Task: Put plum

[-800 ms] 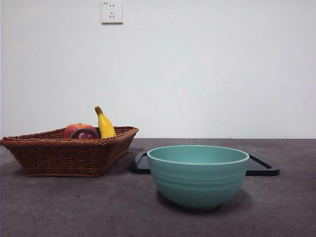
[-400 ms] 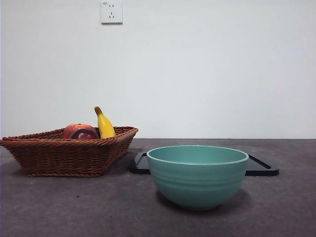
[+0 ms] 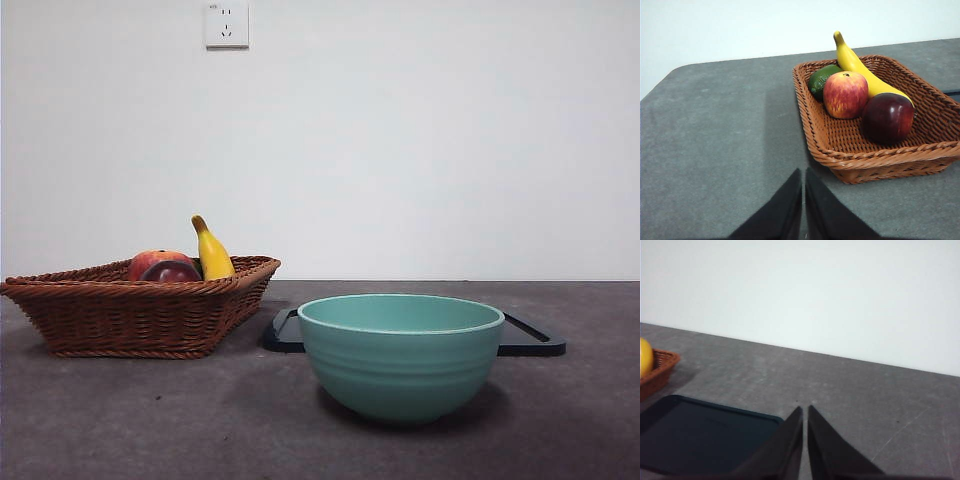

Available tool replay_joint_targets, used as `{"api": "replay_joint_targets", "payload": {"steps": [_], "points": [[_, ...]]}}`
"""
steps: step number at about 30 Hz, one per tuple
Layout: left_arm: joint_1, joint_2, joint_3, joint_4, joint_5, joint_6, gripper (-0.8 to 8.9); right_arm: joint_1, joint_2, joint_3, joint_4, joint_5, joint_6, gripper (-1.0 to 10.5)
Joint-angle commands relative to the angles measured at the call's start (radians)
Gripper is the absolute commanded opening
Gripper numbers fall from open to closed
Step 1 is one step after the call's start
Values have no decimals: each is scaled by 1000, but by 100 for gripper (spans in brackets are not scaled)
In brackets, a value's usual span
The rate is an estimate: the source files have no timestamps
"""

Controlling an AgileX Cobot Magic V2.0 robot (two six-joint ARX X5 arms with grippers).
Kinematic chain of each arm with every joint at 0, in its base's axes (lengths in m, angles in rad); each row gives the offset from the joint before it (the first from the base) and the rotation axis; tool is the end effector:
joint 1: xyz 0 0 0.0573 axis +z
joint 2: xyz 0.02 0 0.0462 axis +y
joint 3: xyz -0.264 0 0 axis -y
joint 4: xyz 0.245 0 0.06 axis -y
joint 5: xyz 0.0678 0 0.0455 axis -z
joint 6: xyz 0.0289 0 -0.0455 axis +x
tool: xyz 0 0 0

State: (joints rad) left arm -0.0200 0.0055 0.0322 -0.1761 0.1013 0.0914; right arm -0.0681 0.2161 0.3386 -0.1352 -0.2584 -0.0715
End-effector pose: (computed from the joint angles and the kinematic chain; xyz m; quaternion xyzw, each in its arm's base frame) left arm 0.0947 -0.0048 0.1571 0.0424 0.0717 -0.0638 0.9945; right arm 0.0940 0.0010 0.2484 -0.0345 0.0029 0.0952 0.9949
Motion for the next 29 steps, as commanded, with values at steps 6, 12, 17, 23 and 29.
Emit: {"api": "replay_joint_targets", "payload": {"steps": [6,12,17,23,29], "points": [[1,-3,-20,-10,-2,-3,10,-7,-151,-172,63,27,4,6],[1,-3,-20,-10,-2,-3,10,-7,-212,-266,95,58,39,6],[1,-3,-20,-10,-2,-3,10,-7,-212,-323,106,58,55,6],[1,-2,-20,-10,-2,-3,10,-7,-212,-328,50,116,59,6],[1,-2,-20,-10,-2,-3,10,-7,-212,-328,-42,163,68,6]]}}
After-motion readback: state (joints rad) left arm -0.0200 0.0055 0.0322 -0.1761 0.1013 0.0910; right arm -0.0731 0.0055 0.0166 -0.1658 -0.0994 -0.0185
